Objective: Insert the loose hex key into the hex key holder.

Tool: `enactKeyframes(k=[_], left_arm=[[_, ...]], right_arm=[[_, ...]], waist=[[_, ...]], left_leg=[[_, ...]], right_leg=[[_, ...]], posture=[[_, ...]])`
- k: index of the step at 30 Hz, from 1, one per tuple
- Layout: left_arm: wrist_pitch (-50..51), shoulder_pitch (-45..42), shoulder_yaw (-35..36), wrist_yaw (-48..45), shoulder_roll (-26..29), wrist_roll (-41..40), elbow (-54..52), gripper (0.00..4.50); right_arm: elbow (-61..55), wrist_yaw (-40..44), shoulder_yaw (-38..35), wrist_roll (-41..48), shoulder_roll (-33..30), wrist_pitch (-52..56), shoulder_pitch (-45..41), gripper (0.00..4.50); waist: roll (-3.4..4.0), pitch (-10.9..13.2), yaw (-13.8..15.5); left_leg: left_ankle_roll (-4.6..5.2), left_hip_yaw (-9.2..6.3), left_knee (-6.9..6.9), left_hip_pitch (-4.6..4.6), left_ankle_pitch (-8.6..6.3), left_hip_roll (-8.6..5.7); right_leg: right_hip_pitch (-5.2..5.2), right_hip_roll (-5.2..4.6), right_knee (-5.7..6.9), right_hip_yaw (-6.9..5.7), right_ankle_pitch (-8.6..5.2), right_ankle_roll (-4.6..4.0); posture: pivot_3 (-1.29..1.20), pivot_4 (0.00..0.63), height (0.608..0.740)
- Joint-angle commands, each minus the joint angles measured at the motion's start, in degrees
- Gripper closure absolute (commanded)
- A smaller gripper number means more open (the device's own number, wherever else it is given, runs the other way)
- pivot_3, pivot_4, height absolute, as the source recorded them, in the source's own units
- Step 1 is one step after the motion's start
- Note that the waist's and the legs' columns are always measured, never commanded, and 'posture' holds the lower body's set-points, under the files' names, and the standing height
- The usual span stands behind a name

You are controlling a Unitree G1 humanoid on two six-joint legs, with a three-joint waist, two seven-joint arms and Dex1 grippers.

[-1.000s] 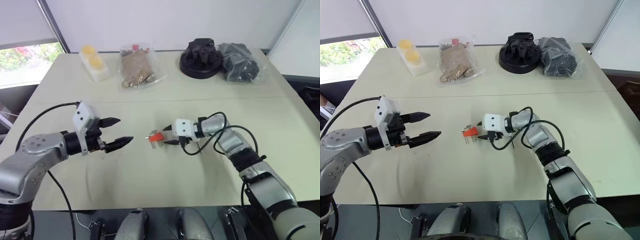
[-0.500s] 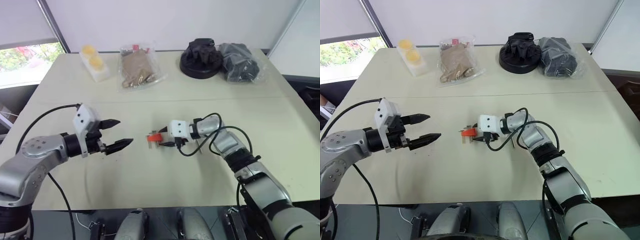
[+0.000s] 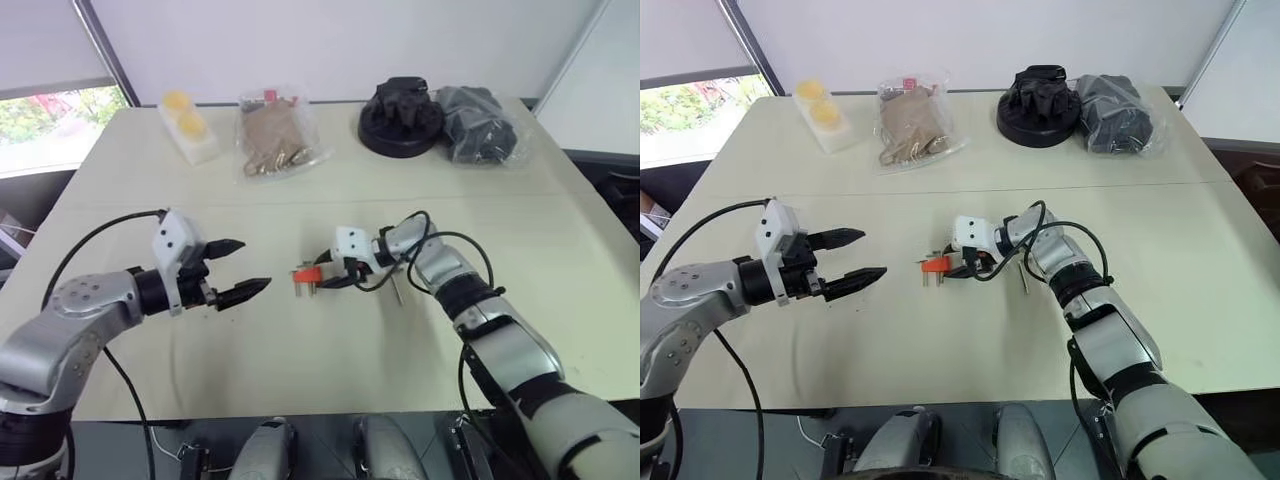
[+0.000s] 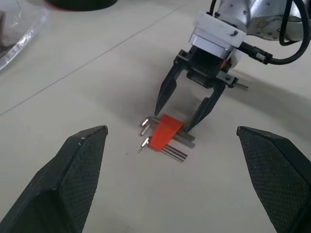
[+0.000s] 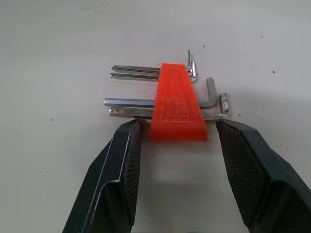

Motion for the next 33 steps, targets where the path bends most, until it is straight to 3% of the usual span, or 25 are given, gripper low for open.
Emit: enactKeyframes(k=[1,2,5,13,17,21,25,33], left_arm=[[-1.3,0.3,0.9,0.5,0.0,0.4,-1.8,0.04],[-1.4,0.4,1.0,0.6,0.0,0.5,-1.8,0.04],[-1.4,0.9,1.4,0.9,0.0,0.5,-2.0,0.00],[-1.1,-0.6,1.8,1.0,-0.4,-0.4,0.2,0.00],[0.1,-5.4,2.1,0.7,-0.9,-2.2,3.9,0.00],[1.4,-13.5,0.9,0.1,-1.8,-3.5,8.9,0.00],[2.5,-21.3,-0.6,-0.3,-4.1,-4.5,13.7,0.00],[5.7,-31.5,-3.5,-3.1,-8.5,-6.2,20.5,0.00]], right_arm=[[4.3,-0.9,0.7,-2.4,0.9,-1.7,-1.2,2.00],[5.0,-1.0,0.7,-2.6,1.1,-2.1,-1.3,2.00],[6.3,-0.9,0.6,-3.0,1.3,-3.4,-1.5,3.43],[2.7,-4.2,0.2,-4.0,-0.7,-8.7,0.1,3.48],[-4.3,-19.4,-2.1,-8.8,-4.0,-19.7,1.2,3.48],[-11.9,-38.4,-3.1,-19.6,-10.2,-31.5,1.8,3.48],[-20.2,-56.1,-5.0,-30.4,-14.3,-35.7,2.1,3.48],[-31.5,-73.1,-7.7,-39.5,-17.3,-37.2,4.1,3.48]], waist=[[0.00,0.0,-0.1],[0.00,0.0,-0.3],[0.01,0.0,-0.8],[0.02,0.0,-0.8],[0.03,0.0,-0.5],[0.00,0.0,-0.4],[-0.05,0.0,-0.9],[-0.05,0.0,-1.2]], left_leg=[[0.00,0.00,0.00,0.01,0.00,0.00],[0.00,0.00,0.00,0.01,0.00,0.00],[-0.02,-0.03,0.00,0.03,0.01,0.00],[-0.02,-0.06,0.00,0.03,0.01,-0.01],[-0.03,-0.07,0.02,-0.01,0.01,-0.04],[-0.04,-0.04,0.02,-0.14,0.02,-0.09],[-0.08,0.04,0.06,-0.43,0.05,-0.09],[-0.25,0.12,0.11,-0.75,0.16,-0.04]], right_leg=[[0.01,0.00,0.00,0.00,0.00,0.00],[0.01,0.00,0.01,0.00,0.00,0.00],[0.04,0.00,0.02,-0.01,0.01,-0.01],[0.04,0.00,0.04,-0.02,0.01,-0.01],[0.01,-0.01,0.06,-0.03,0.01,-0.01],[-0.19,-0.01,0.16,-0.05,0.01,0.00],[-0.65,-0.02,0.52,-0.05,0.01,0.00],[-1.11,0.10,0.71,0.00,0.01,0.00]], posture=[[0.00,0.150,0.740],[0.00,0.150,0.740],[0.00,0.150,0.740],[0.00,0.150,0.740],[0.00,0.150,0.740],[0.00,0.150,0.740],[0.00,0.150,0.740],[0.00,0.150,0.740]])
